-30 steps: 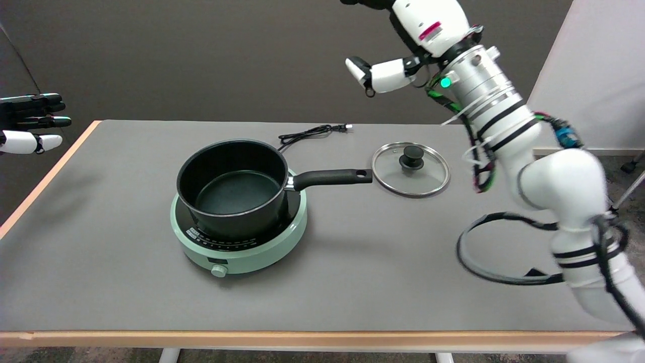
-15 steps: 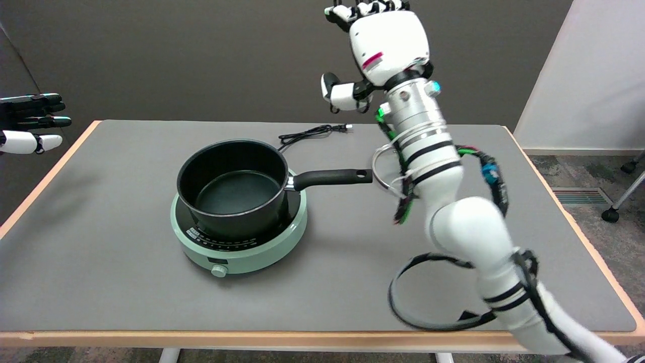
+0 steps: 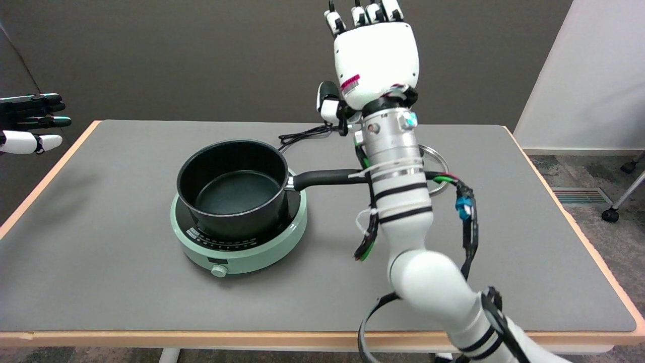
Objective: Pick up the soup pot.
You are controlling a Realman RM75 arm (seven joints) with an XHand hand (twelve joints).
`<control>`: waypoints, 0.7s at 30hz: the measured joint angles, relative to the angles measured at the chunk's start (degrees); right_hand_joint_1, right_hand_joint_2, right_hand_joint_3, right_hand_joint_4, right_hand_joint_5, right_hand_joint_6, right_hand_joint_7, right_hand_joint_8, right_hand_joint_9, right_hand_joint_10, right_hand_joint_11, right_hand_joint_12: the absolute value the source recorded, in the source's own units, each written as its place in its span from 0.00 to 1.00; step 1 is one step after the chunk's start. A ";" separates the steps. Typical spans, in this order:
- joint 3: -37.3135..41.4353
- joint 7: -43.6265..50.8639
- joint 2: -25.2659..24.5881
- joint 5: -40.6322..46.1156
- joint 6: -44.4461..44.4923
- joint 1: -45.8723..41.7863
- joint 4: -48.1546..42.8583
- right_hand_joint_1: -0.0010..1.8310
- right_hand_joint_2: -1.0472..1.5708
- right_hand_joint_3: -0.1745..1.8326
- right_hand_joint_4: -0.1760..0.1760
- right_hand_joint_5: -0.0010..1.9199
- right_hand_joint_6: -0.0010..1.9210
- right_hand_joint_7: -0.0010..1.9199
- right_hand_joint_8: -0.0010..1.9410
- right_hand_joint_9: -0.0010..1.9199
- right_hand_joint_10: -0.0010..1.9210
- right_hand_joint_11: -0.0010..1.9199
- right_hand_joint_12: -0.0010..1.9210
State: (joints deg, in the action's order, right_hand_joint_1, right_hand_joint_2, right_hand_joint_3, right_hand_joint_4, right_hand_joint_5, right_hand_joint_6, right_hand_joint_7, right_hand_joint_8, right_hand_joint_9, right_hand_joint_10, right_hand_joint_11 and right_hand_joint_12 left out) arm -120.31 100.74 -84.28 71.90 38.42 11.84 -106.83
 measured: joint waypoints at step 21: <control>-11.81 3.25 -3.12 -14.29 11.81 -5.91 0.11 0.43 0.55 0.56 0.60 0.12 0.08 0.09 0.07 0.09 0.10 0.11 0.27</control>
State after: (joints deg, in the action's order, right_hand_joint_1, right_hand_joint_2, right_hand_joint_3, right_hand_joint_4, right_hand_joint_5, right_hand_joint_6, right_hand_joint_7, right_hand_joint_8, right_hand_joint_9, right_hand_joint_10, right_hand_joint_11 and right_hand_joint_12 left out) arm -132.13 103.99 -87.41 57.60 50.23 5.93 -106.71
